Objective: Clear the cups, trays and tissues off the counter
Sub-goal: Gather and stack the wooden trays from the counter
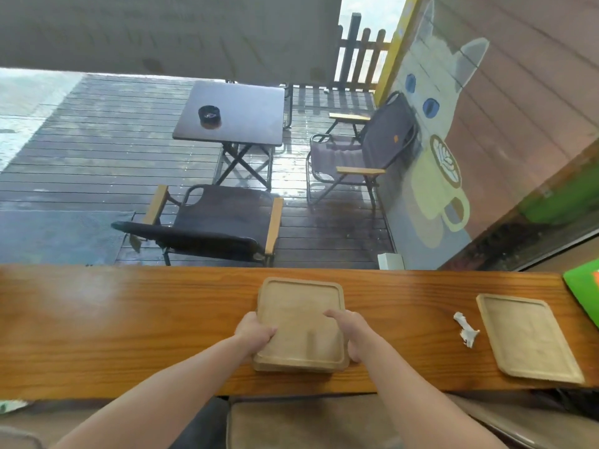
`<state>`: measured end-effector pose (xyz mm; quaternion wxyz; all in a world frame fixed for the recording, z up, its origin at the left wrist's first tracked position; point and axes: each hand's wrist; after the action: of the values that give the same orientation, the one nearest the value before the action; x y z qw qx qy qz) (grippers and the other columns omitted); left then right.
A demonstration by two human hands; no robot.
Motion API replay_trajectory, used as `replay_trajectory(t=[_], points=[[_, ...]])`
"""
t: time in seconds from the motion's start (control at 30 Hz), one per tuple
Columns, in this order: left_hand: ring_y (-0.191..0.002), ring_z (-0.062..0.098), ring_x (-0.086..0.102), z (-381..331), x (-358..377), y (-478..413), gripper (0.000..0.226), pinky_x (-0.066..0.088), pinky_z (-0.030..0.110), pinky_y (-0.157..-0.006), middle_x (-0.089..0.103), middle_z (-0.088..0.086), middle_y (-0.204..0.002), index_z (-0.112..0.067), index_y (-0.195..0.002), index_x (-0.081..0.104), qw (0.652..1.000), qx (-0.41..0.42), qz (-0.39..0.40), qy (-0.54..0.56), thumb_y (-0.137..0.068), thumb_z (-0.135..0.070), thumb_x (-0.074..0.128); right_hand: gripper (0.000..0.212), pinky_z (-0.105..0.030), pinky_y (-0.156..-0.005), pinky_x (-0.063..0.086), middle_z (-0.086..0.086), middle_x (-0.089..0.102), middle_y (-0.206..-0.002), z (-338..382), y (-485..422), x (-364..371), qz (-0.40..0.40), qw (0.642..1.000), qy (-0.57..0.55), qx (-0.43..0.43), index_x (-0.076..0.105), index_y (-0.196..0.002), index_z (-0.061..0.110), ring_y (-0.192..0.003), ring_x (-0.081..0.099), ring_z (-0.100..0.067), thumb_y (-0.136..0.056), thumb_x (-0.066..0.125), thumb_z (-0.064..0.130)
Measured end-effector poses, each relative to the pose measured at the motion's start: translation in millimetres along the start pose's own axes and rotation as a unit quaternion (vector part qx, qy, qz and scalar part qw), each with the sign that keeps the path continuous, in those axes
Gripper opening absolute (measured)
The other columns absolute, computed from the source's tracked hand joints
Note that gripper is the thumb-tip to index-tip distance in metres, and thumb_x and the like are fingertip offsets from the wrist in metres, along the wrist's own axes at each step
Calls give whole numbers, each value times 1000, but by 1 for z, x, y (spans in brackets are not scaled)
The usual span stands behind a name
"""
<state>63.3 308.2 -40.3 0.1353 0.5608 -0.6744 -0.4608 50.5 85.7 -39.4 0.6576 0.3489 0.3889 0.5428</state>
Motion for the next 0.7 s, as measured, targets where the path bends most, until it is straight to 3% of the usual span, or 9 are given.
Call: replay_trajectory(t=[0.1,0.2,0.33,0.57,0.7], points=[[-105,26,61,6,4,-7,29,54,38,-89,63,7,-115,-13,-119,55,998,16,-47,-33,-93,-17,67,86,-48,-107,41,-12,36,-157,0,-9,11,-14,1000,-11,-9,20,-159,13,-135,43,-35,-92,67,38],[-96,22,59,12,9,-15,11,52,33,-81,65,8,-113,-14,-103,58,993,32,-86,-72,-93,-13,64,83,-45,-108,37,-11,34,-158,-1,-18,20,-27,1000,13,3,21,-157,11,-139,39,-35,-92,65,38],[-105,29,58,17,12,-23,18,52,42,-93,62,13,-115,-6,-109,64,984,47,-106,-135,-93,-13,63,82,-53,-113,37,-12,36,-157,-8,-32,31,-64,996,69,-8,25,-157,10,-140,39,-36,-92,65,40],[-101,29,61,29,14,-30,16,55,44,-91,64,13,-114,-6,-107,67,984,42,-107,-133,-94,-12,61,82,-52,-118,28,-14,18,-163,-11,-37,39,-114,984,134,-15,27,-157,13,-147,25,-36,-92,63,46],[-101,26,62,33,14,-29,18,56,41,-89,65,10,-114,-8,-109,68,989,33,-90,-114,-92,-10,62,78,-52,-118,30,-13,27,-162,-15,-38,36,-121,981,148,-17,30,-156,13,-146,28,-37,-92,60,48]])
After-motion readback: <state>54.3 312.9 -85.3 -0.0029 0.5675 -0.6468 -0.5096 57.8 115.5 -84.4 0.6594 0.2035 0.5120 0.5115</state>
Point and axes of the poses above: each hand's wrist, its own y-axis away from the middle knuckle, its own x-axis out of the palm, z = x × y
